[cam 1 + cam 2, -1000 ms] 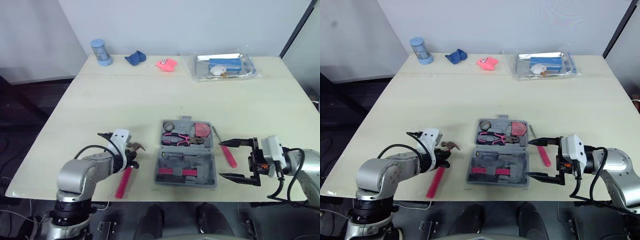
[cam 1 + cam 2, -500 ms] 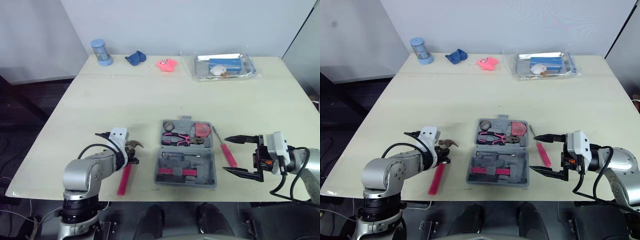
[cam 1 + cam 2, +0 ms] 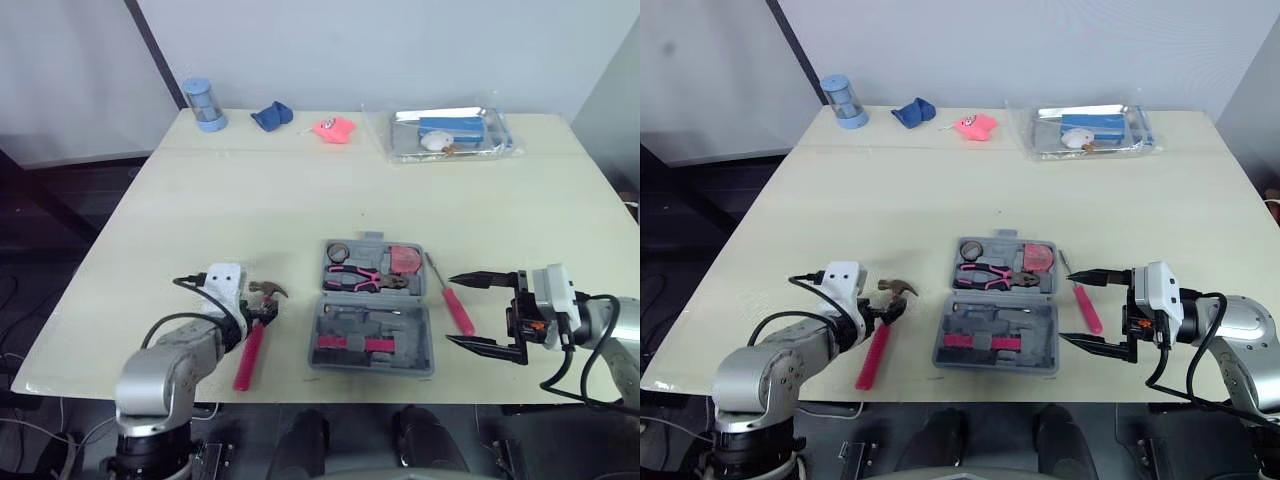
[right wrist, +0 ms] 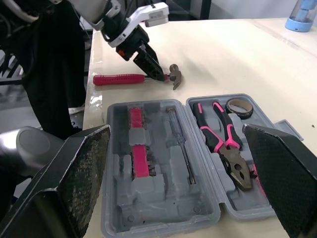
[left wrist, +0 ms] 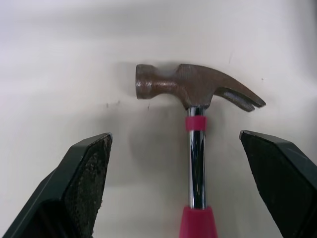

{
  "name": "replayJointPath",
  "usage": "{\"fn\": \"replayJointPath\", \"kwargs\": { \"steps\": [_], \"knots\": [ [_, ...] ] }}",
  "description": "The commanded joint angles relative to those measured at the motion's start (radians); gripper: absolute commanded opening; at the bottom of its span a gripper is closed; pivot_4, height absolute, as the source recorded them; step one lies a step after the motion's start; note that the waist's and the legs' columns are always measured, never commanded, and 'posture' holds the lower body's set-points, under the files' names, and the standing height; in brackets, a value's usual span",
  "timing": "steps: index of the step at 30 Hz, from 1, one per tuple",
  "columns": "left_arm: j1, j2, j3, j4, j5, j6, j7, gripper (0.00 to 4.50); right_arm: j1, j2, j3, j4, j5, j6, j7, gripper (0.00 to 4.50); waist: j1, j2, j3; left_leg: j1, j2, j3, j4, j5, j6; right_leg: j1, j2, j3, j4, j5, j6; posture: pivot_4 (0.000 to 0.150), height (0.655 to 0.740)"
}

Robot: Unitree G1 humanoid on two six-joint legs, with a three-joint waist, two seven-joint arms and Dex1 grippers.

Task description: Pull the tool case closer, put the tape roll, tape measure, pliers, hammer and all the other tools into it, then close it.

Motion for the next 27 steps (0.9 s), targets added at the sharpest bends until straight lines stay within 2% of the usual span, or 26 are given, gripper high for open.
{"fn": "replayJointPath", "kwargs": {
  "steps": [1,6,9,12,27],
  "knots": [
    [0.048,-0.023,-0.039,-0.027,0.024,-0.181,-0.026,4.41,-0.005,-0.012,-0.028,-0.017,0.013,-0.015,0.005,4.5,0.001,0.0,0.0,0.0,0.0,0.0,0.0,0.0,0.0,0.0,0.0,0.0,0.0,0.0,0.0,0.15,0.74],
    [0.097,-0.052,-0.076,0.052,0.06,-0.33,-0.03,4.41,-0.007,-0.013,-0.028,-0.021,0.013,-0.013,0.004,4.5,0.002,0.0,0.0,0.0,0.0,0.0,0.0,0.0,0.0,0.0,0.0,0.0,0.0,0.0,0.0,0.15,0.74],
    [0.109,-0.057,-0.08,0.086,0.073,-0.369,-0.025,3.56,-0.006,-0.017,-0.031,-0.023,0.014,-0.011,0.004,4.5,0.001,0.0,0.0,0.0,0.0,0.001,0.0,0.0,0.0,0.0,0.0,0.0,0.0,0.0,0.0,0.15,0.74],
    [0.121,-0.049,-0.089,0.109,0.087,-0.403,-0.033,2.37,-0.005,-0.02,-0.033,-0.024,0.014,-0.011,0.002,4.5,0.001,0.0,0.0,0.0,0.0,0.0,0.0,0.0,0.0,0.0,0.0,0.0,0.0,0.0,0.0,0.15,0.74],
    [0.095,-0.073,-0.107,0.203,0.11,-0.489,-0.041,2.37,-0.009,-0.016,-0.028,-0.023,0.014,-0.015,-0.003,4.5,0.002,0.0,0.0,0.002,-0.001,0.0,0.0,0.0,0.0,0.002,0.0,0.0,-0.001,0.0,0.0,0.15,0.74]
  ]
}}
